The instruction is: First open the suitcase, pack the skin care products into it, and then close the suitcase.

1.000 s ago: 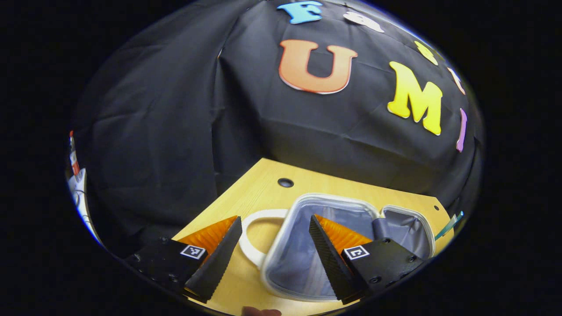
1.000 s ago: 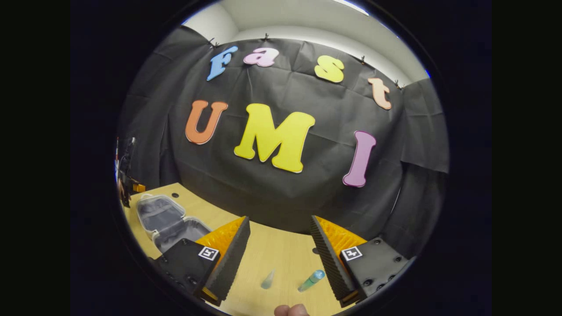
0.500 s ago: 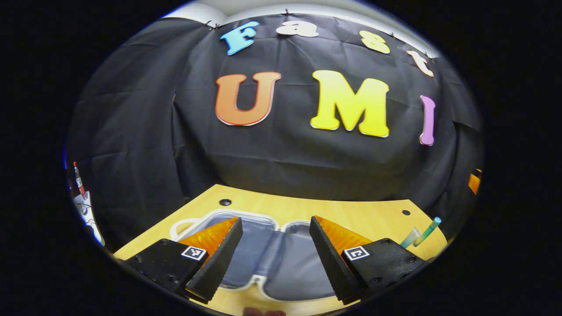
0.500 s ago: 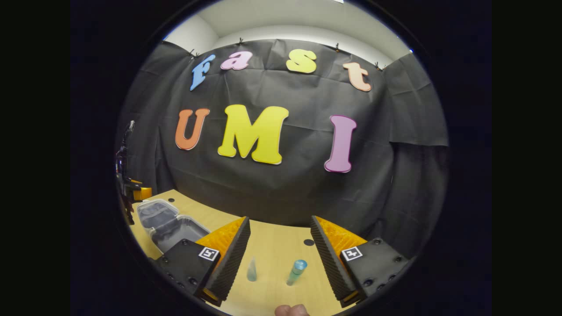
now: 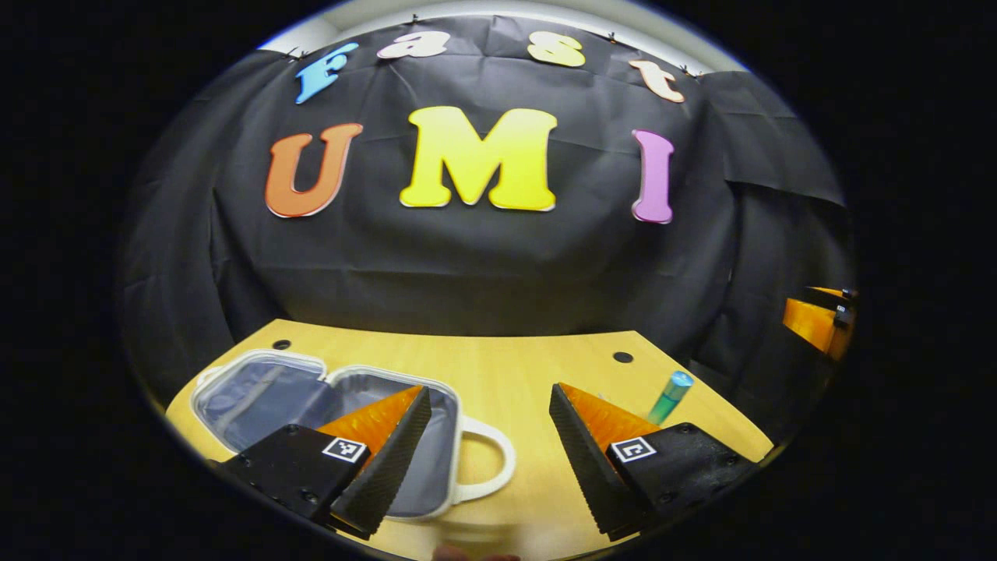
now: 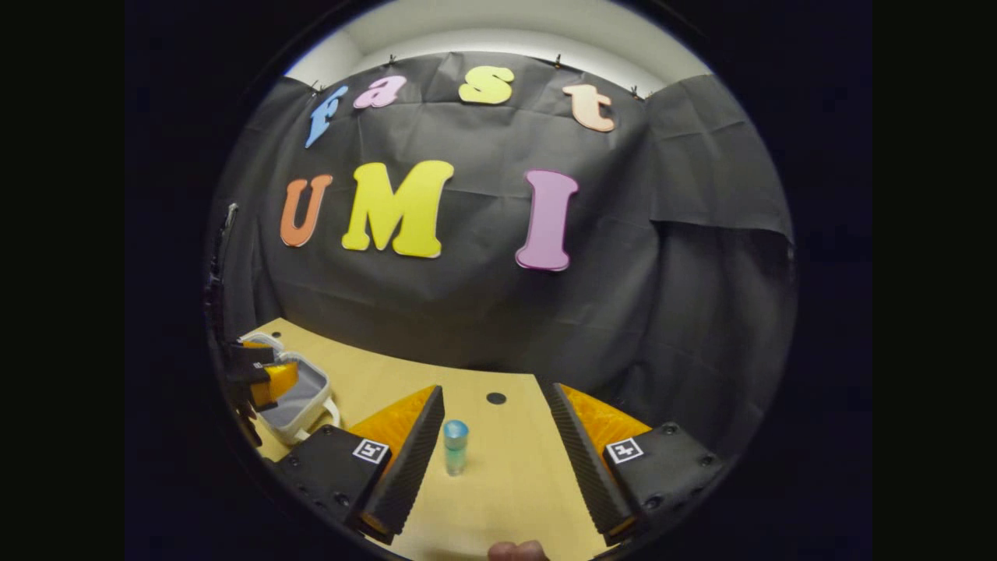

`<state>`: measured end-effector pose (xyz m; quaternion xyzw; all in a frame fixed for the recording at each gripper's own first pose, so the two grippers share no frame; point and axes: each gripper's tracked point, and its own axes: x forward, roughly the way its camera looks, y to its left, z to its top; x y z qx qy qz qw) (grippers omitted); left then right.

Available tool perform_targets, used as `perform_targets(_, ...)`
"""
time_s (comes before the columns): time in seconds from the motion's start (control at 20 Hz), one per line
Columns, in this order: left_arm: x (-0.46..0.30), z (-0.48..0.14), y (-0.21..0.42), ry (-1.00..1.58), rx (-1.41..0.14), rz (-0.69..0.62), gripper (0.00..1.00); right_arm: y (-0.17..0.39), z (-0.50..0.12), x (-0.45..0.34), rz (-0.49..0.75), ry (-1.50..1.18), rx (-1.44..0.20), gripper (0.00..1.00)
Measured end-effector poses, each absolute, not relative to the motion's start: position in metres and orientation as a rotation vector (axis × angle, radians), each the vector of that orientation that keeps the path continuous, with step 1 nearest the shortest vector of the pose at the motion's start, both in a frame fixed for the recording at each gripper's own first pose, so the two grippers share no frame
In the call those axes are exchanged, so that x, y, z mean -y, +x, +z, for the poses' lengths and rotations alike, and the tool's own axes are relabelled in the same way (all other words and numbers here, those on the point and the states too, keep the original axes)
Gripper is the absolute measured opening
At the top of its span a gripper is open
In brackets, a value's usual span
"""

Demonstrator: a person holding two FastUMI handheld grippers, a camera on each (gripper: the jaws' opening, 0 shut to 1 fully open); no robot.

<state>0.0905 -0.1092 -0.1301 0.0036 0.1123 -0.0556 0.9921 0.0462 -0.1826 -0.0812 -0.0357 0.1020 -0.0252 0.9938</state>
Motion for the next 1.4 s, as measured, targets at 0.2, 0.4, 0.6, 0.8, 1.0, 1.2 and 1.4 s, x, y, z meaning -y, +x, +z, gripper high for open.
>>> perform_targets(0.2, 0.165, -0.177, 0.098, 0.041, -0.289, -0.176, 0.98, 0.039, -0.101, 0.208, -0.075, -0.071, -0.258, 0.82)
perform_targets(0.4, 0.205, -0.219, 0.113, 0.069, -0.360, -0.198, 0.98, 0.035, -0.112, 0.228, -0.084, -0.083, -0.290, 0.82)
perform_targets(0.6, 0.210, -0.259, 0.132, 0.071, -0.428, -0.173, 0.98, 0.033, -0.124, 0.247, -0.098, -0.097, -0.323, 0.82)
perform_targets(0.8, 0.208, -0.290, 0.153, 0.083, -0.484, -0.152, 0.94, 0.034, -0.143, 0.261, -0.111, -0.083, -0.369, 0.84)
perform_targets(1.0, 0.208, -0.301, 0.160, 0.099, -0.501, -0.159, 0.80, 0.045, -0.150, 0.259, -0.097, -0.073, -0.380, 0.82)
perform_targets(1.2, 0.208, -0.310, 0.164, 0.100, -0.520, -0.177, 0.58, 0.050, -0.161, 0.248, -0.079, -0.066, -0.397, 0.82)
perform_targets(1.4, 0.210, -0.315, 0.165, 0.087, -0.542, -0.203, 0.43, 0.054, -0.176, 0.226, -0.033, -0.058, -0.422, 0.82)
